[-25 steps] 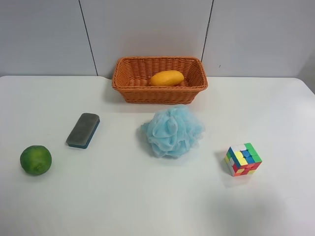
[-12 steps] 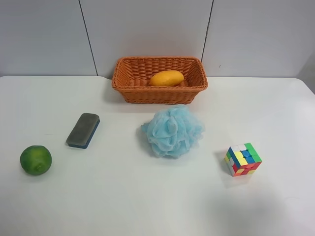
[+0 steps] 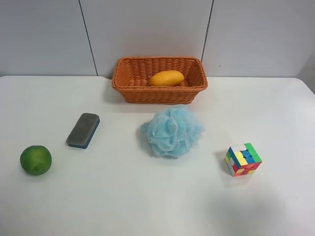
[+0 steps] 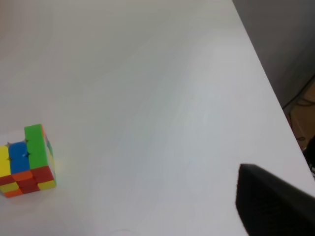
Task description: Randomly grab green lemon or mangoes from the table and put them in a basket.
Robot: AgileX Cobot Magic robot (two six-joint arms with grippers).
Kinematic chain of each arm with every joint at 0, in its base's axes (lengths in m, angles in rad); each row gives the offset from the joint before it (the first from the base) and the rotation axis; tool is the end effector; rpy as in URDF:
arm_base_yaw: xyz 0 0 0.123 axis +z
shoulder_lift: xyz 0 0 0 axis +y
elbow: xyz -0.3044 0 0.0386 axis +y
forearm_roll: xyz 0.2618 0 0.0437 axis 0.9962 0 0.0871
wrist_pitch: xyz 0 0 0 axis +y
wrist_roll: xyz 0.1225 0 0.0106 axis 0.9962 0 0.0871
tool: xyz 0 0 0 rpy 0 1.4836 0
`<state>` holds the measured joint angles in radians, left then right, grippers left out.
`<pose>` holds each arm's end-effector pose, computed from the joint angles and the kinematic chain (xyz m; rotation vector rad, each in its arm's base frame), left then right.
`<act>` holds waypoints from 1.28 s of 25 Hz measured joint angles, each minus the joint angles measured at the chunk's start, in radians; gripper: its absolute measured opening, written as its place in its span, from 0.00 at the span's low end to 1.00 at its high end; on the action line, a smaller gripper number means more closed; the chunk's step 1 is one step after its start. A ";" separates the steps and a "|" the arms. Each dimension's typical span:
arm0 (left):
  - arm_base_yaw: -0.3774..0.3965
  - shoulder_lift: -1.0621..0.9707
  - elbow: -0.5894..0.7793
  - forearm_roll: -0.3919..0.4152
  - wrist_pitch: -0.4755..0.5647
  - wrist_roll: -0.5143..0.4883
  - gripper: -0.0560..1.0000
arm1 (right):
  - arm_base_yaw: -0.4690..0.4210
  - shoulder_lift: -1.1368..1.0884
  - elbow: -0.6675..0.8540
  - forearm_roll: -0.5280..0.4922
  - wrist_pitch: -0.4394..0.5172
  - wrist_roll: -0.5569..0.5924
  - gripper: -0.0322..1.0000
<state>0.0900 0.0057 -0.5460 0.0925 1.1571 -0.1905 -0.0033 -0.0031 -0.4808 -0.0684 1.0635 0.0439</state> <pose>0.0027 0.0107 0.2737 -0.3050 2.0748 0.0507 0.0150 -0.0074 0.2631 0.0513 2.0611 -0.0571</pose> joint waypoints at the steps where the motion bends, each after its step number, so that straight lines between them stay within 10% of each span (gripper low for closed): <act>1: 0.000 0.000 0.003 -0.001 -0.016 0.001 0.99 | 0.000 0.000 0.000 0.000 0.000 0.000 0.97; 32: 0.000 -0.012 0.036 -0.007 -0.089 0.029 0.99 | 0.000 0.000 0.000 0.000 0.000 0.000 0.97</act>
